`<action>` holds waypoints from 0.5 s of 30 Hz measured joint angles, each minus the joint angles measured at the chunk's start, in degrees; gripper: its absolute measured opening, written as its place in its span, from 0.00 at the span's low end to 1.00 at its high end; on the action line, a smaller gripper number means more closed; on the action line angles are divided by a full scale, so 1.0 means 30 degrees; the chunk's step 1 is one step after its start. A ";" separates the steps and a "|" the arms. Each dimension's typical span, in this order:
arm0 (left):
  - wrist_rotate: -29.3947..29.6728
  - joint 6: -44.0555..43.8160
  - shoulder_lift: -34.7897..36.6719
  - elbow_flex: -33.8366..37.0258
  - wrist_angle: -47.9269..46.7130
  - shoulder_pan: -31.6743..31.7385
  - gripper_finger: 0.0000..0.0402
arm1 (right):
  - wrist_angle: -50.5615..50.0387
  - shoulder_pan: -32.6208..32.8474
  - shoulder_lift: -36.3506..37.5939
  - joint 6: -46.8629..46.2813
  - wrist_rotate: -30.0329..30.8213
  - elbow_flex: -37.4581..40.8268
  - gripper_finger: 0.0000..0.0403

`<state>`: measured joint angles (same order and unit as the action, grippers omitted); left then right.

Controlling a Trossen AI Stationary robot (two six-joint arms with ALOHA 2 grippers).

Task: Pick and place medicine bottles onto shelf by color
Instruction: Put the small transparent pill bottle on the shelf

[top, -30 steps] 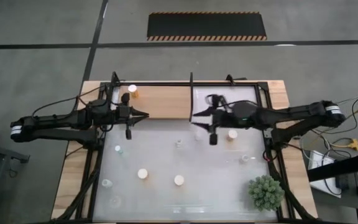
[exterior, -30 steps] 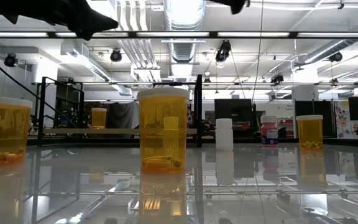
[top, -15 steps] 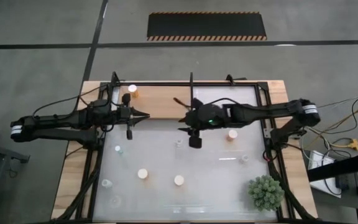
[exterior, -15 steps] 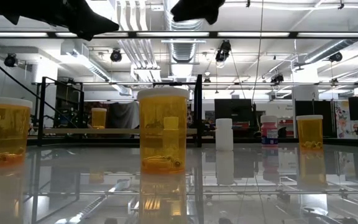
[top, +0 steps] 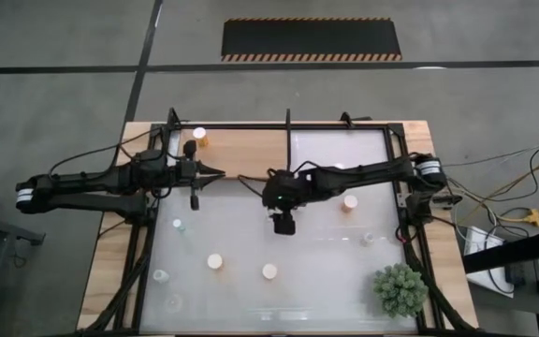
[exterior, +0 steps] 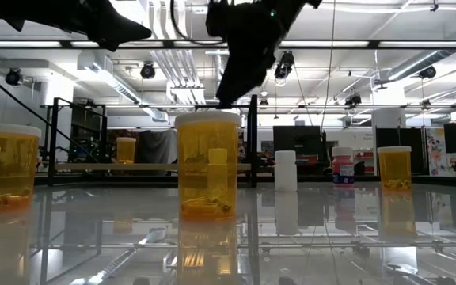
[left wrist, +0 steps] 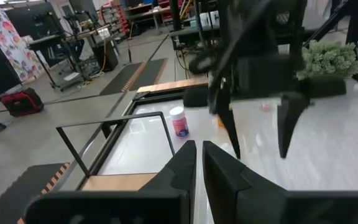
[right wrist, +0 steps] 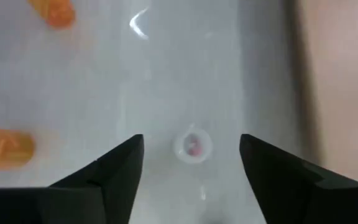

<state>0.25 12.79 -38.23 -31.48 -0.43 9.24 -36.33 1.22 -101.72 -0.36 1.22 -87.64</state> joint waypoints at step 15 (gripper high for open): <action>0.0000 -0.0009 0.0004 0.0000 -0.0009 0.0001 0.03 | 0.0503 -0.0296 -0.3047 0.0066 0.0084 -0.0019 0.65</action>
<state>0.25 12.76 -38.22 -31.48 -0.46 9.25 -34.82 0.34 -110.87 -0.16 1.48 -87.70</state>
